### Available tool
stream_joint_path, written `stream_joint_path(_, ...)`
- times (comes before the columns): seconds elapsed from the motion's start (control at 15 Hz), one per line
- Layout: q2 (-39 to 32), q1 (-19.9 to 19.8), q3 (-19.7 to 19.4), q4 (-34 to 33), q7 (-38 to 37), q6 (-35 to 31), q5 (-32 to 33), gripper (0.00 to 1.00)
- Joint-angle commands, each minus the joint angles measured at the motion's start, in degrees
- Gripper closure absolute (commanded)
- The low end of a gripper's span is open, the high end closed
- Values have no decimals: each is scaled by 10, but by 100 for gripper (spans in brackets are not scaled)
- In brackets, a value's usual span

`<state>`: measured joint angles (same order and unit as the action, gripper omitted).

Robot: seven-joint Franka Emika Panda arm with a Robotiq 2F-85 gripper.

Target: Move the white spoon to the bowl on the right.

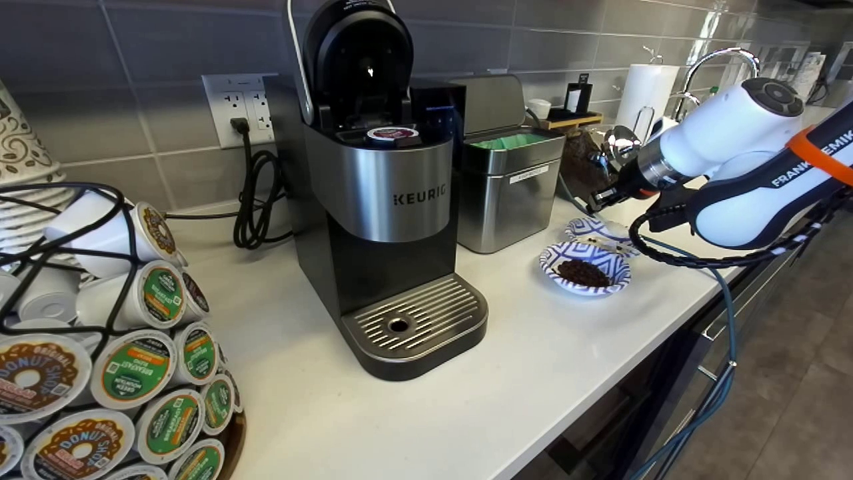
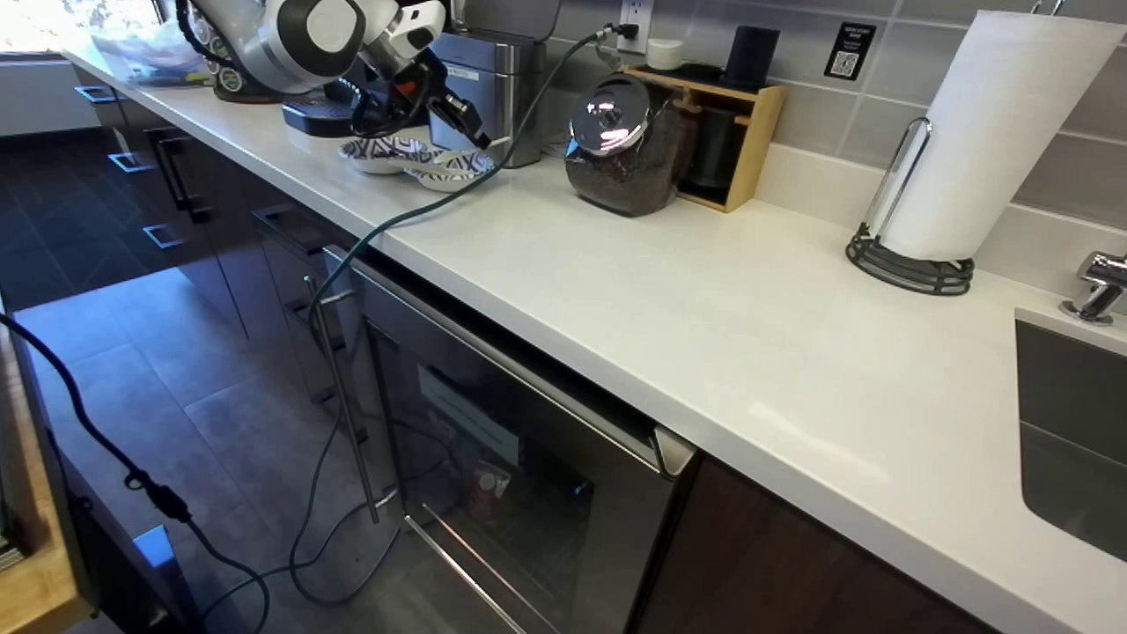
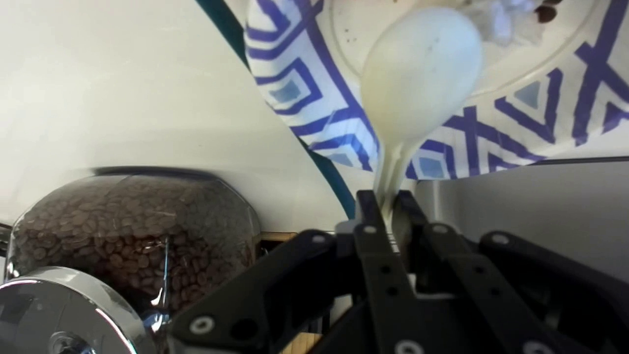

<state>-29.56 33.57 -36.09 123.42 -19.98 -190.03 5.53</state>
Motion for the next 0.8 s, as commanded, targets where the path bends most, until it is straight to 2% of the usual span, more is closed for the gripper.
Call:
stream_joint_path(0.0, -23, -7, 4, -18, -13, -5, -12, 62)
stream_joint_path(0.07, -24, -10, 7, -19, -14, -5, -12, 61)
stream_joint_path(0.33, -9, -3, 1, -13, -20, -6, -11, 33)
stream_joint_path(0.6, 59, 46, -39, 19, 5, 15, 8, 2)
stream_joint_path(0.67, 87, 50, -38, 30, 16, 39, 19, 0)
stream_joint_path(0.73, 137, 32, -7, 54, 35, 70, 43, 0)
